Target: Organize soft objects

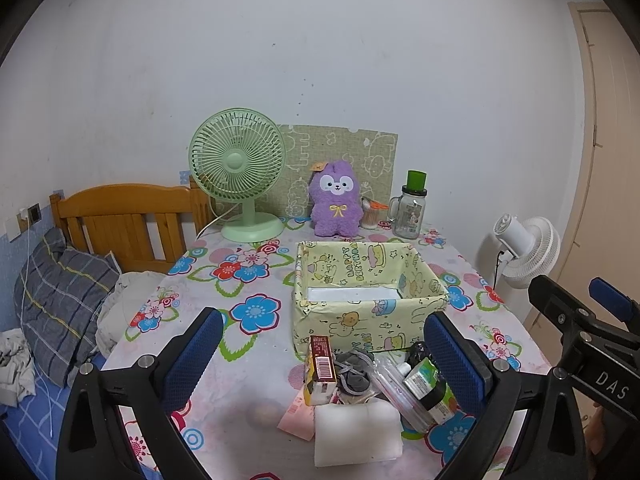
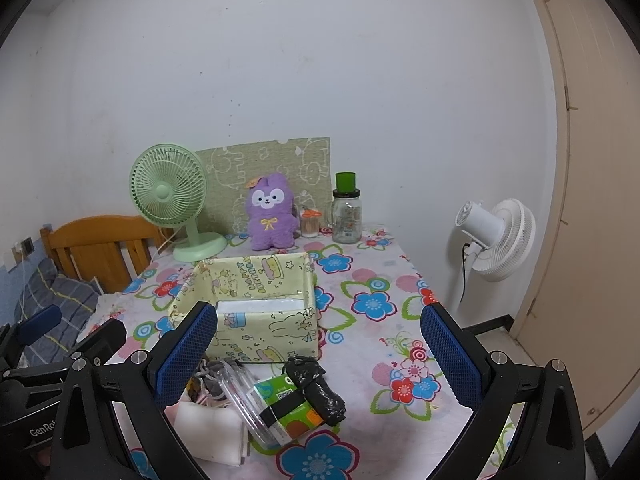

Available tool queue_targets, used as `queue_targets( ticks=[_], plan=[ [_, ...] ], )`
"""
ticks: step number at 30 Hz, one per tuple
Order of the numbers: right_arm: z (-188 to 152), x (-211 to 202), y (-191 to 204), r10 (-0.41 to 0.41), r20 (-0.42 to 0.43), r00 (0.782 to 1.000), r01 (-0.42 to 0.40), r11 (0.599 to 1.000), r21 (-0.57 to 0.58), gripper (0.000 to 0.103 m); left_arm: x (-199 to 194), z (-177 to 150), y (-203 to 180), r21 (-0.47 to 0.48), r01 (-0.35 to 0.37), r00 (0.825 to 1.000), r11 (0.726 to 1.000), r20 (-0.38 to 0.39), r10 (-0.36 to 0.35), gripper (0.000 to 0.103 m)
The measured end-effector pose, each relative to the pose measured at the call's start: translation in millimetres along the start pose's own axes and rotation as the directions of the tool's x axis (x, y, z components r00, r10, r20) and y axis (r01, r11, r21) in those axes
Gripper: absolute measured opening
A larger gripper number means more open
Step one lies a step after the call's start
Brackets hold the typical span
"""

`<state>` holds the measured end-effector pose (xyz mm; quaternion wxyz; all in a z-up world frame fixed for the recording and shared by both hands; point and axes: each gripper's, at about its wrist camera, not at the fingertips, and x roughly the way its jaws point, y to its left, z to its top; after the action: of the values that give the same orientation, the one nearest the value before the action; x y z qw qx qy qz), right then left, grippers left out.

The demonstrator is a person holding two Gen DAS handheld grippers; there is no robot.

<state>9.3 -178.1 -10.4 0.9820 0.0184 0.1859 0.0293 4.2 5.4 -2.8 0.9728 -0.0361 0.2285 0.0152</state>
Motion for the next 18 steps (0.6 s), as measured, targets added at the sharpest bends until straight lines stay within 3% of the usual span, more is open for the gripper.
queue_targets(
  ticks=[18],
  plan=[
    [0.3, 0.1, 2.0, -0.006, -0.007, 1.000, 0.006, 1.000, -0.005, 0.103, 1.2, -3.4, 1.7, 0.001, -0.001, 1.000, 1.000, -0.002, 0.001, 0.100]
  ],
)
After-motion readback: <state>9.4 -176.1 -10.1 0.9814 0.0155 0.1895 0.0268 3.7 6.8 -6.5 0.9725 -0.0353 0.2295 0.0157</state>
